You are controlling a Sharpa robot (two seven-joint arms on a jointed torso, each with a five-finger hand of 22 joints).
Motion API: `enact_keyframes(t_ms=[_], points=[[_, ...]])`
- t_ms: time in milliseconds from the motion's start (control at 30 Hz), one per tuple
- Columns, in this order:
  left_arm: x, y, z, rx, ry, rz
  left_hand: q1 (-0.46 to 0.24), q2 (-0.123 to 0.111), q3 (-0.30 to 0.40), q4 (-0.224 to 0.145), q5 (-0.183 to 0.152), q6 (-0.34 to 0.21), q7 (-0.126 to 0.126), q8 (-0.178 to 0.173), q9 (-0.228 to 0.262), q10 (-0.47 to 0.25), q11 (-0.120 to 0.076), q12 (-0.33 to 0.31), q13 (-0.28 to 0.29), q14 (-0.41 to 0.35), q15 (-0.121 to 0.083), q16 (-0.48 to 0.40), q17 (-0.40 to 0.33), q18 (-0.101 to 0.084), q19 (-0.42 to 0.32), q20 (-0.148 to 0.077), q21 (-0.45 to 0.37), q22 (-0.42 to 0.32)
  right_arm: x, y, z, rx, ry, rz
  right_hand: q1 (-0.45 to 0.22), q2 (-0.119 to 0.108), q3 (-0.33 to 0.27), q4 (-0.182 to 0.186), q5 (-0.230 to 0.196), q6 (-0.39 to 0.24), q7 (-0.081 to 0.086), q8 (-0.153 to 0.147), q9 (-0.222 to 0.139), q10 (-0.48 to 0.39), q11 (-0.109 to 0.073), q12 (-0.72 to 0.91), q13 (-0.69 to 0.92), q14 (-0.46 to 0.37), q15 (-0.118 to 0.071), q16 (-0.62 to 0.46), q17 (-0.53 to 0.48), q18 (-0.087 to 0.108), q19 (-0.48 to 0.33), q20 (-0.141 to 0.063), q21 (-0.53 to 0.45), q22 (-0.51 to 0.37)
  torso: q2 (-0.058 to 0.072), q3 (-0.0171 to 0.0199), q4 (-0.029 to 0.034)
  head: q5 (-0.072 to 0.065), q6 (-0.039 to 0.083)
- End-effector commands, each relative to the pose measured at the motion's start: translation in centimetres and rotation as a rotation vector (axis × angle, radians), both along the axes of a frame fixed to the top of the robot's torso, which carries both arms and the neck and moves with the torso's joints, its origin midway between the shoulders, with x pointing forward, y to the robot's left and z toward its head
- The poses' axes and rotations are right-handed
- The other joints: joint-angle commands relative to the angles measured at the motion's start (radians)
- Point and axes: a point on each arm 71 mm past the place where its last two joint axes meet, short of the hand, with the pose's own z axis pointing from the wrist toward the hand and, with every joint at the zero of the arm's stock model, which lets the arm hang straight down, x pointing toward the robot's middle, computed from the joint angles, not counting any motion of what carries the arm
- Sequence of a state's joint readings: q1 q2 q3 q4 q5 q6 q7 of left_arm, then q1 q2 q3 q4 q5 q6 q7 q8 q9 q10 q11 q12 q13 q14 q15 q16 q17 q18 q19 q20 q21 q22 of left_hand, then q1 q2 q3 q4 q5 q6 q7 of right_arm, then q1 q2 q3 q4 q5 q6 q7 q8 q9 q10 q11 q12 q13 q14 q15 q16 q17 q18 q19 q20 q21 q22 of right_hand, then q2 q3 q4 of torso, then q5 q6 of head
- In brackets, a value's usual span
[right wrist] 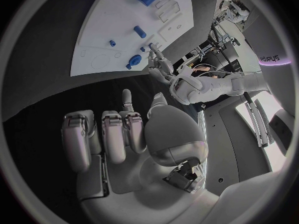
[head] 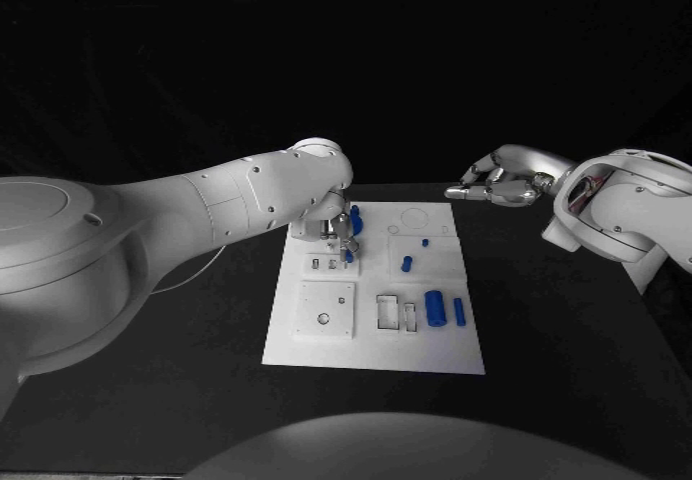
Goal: Assemble the parts on the task board
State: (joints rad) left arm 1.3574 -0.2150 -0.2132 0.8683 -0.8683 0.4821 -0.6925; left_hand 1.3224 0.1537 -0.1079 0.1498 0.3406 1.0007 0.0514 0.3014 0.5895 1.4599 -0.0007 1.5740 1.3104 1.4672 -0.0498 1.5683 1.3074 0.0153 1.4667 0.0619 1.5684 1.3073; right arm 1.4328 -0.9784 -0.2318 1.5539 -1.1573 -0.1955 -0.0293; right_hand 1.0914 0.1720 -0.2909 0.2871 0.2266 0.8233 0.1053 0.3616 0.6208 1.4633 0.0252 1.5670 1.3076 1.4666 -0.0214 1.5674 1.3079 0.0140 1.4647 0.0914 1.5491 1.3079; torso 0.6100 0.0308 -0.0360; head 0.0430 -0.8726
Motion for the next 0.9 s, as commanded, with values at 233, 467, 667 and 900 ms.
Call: enact_keyframes(t_ms=[233,467,667,900], points=[[-0.2,-0.2,0.0,-0.002,0.006,-0.015,0.017,-0.021,0.089,-0.029,0.045,0.018,-0.002,-0.015,0.024,0.111,-0.016,-0.003,0.26,0.104,-0.01,0.002,0.263,-0.015,0.104,-0.011,0.002,0.263,-0.1,0.0,-0.2,-0.015,0.022,0.003,0.01,0.001,-0.008,0.0,0.007,0.005,0.0,-0.006,0.002,0.108,0.006,0.004,0.263,0.104,0.007,0.003,0.263,-0.003,0.072,0.008,-0.007,0.249,0.0,0.0004,0.0,0.002,0.0],[-0.2,-0.1,0.0,0.003,-0.006,-0.022,-0.006,-0.051,0.165,-0.036,0.07,0.03,-0.004,-0.023,0.044,0.111,-0.019,-0.003,0.26,0.104,-0.014,0.002,0.263,-0.015,0.104,-0.013,0.002,0.263,-0.1,-0.1,-0.3,-0.017,0.026,0.002,0.011,0.001,-0.008,0.0,0.007,0.006,0.0,-0.007,0.002,0.108,0.006,0.004,0.263,0.104,0.007,0.003,0.263,-0.002,0.069,0.008,-0.01,0.247,-0.001,0.0004,-0.0002,0.005,0.0],[-0.4,0.2,0.1,0.017,-0.024,-0.035,-0.036,-0.078,0.232,-0.038,0.069,0.034,-0.004,-0.033,0.061,0.111,-0.019,-0.003,0.26,0.104,-0.014,0.002,0.263,-0.015,0.104,-0.014,0.002,0.263,0.0,-0.3,-0.4,-0.02,0.03,0.0,0.014,0.001,-0.009,0.0,0.008,0.006,0.0,-0.008,0.002,0.108,0.006,0.004,0.263,0.104,0.007,0.003,0.263,-0.002,0.067,0.008,-0.012,0.246,-0.002,0.001,0.0007,0.011,0.0],[-0.5,1.0,0.5,0.031,-0.043,-0.038,-0.062,-0.095,0.275,-0.035,0.064,0.038,-0.004,-0.04,0.073,0.111,-0.019,-0.003,0.26,0.104,-0.015,0.002,0.263,-0.015,0.104,-0.014,0.002,0.263,0.0,-0.3,-0.6,-0.024,0.039,0.001,0.026,-0.001,-0.012,-0.002,0.007,0.006,0.0,-0.01,0.001,0.108,0.005,0.004,0.263,0.104,0.007,0.003,0.263,-0.001,0.065,0.008,-0.014,0.246,-0.003,0.0014,0.0019,0.021,0.0]])
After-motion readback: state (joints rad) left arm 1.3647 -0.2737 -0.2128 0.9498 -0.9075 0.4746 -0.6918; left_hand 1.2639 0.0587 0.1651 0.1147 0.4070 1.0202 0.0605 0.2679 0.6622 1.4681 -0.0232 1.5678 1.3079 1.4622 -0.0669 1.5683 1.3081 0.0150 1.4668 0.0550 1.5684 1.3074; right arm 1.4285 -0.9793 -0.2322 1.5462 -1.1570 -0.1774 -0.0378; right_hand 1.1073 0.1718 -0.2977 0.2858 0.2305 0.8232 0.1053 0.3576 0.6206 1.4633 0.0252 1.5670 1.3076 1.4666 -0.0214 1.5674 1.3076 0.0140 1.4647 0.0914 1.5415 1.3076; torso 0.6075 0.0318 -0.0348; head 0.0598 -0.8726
